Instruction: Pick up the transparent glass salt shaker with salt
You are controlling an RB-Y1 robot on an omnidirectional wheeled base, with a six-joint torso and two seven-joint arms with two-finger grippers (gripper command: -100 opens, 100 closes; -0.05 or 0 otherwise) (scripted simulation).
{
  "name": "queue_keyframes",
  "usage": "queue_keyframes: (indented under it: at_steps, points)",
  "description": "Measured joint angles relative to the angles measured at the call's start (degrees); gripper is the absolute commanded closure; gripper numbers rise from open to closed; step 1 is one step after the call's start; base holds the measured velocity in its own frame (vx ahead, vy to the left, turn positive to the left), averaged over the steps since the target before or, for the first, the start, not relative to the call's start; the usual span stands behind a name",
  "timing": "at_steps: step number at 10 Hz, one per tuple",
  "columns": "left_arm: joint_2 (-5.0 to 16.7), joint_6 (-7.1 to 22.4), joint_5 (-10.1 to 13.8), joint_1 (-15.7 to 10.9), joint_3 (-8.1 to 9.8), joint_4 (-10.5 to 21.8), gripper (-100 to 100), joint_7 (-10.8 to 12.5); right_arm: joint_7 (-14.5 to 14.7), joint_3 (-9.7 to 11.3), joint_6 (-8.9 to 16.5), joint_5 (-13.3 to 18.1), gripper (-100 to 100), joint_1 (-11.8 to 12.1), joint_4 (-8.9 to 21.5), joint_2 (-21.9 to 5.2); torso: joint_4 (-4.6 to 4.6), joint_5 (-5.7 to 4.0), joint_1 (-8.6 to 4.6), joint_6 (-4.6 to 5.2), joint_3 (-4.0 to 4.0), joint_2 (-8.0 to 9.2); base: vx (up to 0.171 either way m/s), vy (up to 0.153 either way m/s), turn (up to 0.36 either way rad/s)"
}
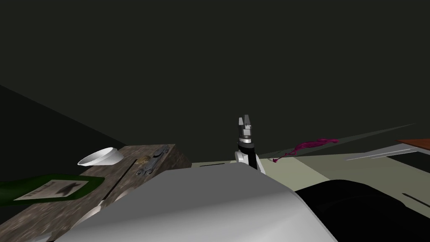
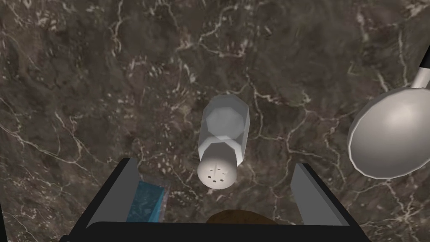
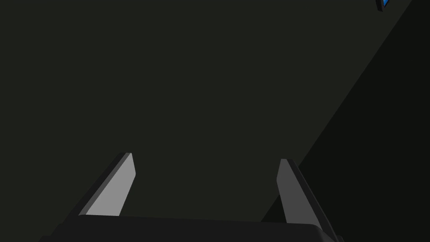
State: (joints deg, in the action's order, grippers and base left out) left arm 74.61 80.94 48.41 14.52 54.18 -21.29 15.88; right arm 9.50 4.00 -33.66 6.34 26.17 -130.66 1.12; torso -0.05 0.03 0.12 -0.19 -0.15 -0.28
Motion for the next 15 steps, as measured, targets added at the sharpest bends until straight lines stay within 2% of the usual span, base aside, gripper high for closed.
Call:
queue_keyframes:
  at_steps: [1,2,4,5,6,7,8,12,13,14,15]
  points:
    - [0.0,0.0,0.0,0.0,0.0,0.0,-100,0.0,0.0,0.0,0.0,0.0,0,0.0,0.0,0.0,0.0,0.0,0.0,0.0,0.0,0.01,-0.047,-0.002,-0.06]
    - [0.2,-0.7,0.7,-0.7,-1.36,1.0,-100,0.2,0.0,0.0,0.0,0.0,0,0.0,0.0,0.0,0.02,0.0,0.0,0.02,0.07,0.13,-0.063,0.008,-0.051]
    - [-1.0,-1.0,1.9,-0.2,-2.69,-1.2,-100,2.0,0.0,0.0,0.0,0.0,0,0.0,0.0,0.0,0.06,0.02,0.07,0.0,0.15,0.25,-0.074,0.019,-0.06]
    - [-0.8,-1.8,2.6,-1.2,-4.36,-0.1,-100,2.5,0.0,0.0,0.0,0.0,0,0.0,0.0,0.0,0.07,0.02,0.07,0.01,0.17,0.29,-0.06,0.009,-0.028]
    - [-1.6,-1.9,3.1,-0.4,-4.61,-1.7,-100,3.4,0.0,0.0,0.0,0.0,0,0.0,0.0,0.0,0.07,0.02,0.05,-0.02,0.16,0.26,-0.051,0.009,-0.033]
    - [-1.8,-2.2,3.7,-0.9,-5.67,-1.8,-100,4.1,0.0,0.0,0.0,0.0,0,0.0,0.0,0.0,0.05,0.01,0.05,0.0,0.13,0.22,-0.024,0.005,-0.013]
    - [-1.8,-2.4,3.7,-0.9,-5.83,-1.7,100,4.2,0.0,0.0,0.0,0.0,0,0.0,0.0,0.0,0.04,0.01,0.03,-0.02,0.09,0.14,0.0,0.0,0.0]
    - [-1.8,-2.3,3.7,-0.9,-5.81,-1.7,100,4.2,0.0,0.0,0.0,0.0,0,0.0,0.0,0.0,0.0,0.02,0.06,-0.01,0.01,0.01,0.0,0.0,0.0]
    - [-1.8,-2.3,3.7,-0.9,-5.81,-1.7,0,4.2,0.0,0.0,0.0,0.0,0,0.0,0.0,0.0,0.0,0.02,0.06,-0.01,0.01,0.01,0.0,0.0,0.0]
    - [-1.8,-2.3,3.7,-0.9,-5.81,-1.7,100,4.2,0.0,0.0,0.0,0.0,0,0.0,0.0,0.0,0.0,0.02,0.06,-0.01,0.01,0.01,0.038,-0.007,0.053]
    - [-1.7,-1.9,3.3,-0.4,-4.79,-2.1,100,3.9,0.0,0.0,0.0,0.0,0,0.0,0.0,0.0,-0.01,-0.01,0.02,-0.07,-0.03,-0.07,0.084,-0.027,0.085]
